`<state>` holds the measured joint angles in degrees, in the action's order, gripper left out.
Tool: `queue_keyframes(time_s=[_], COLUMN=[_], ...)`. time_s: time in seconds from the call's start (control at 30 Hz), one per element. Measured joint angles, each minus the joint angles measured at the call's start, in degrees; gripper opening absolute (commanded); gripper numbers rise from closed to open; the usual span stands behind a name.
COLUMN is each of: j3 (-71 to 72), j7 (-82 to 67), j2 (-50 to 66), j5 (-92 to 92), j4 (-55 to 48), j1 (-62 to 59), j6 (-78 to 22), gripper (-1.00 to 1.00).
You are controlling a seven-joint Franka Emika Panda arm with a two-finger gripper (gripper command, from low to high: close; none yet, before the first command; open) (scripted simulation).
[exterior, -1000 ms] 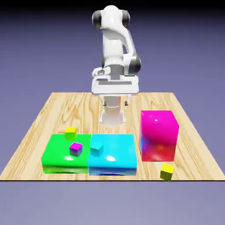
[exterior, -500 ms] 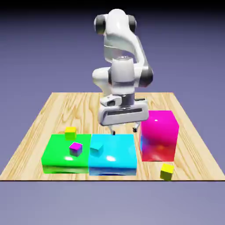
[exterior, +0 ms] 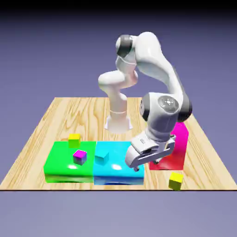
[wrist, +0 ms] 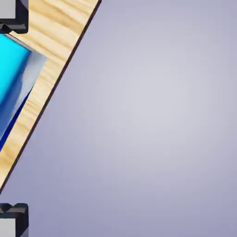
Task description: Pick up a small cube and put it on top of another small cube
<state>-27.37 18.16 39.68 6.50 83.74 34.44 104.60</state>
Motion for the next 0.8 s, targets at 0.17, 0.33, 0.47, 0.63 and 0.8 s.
queue_keyframes(time_s=[0.17, 0.33, 0.47, 0.63, 0.8], j3=[-3.7, -7.4, -10.3, -14.0, -15.9], j7=[-3.3, -6.5, -9.1, -12.4, -14.2], j2=[9.7, 19.4, 27.2, 36.9, 40.6], j5=[0.9, 1.7, 2.4, 3.3, 3.8], j4=[-10.4, -20.8, -29.1, -39.5, -39.4], j1=[4.5, 9.1, 12.7, 17.2, 21.1], j6=[-9.3, -18.7, -26.1, -35.4, -36.7], gripper=[0.0, 0.0, 0.0, 0.0, 0.0])
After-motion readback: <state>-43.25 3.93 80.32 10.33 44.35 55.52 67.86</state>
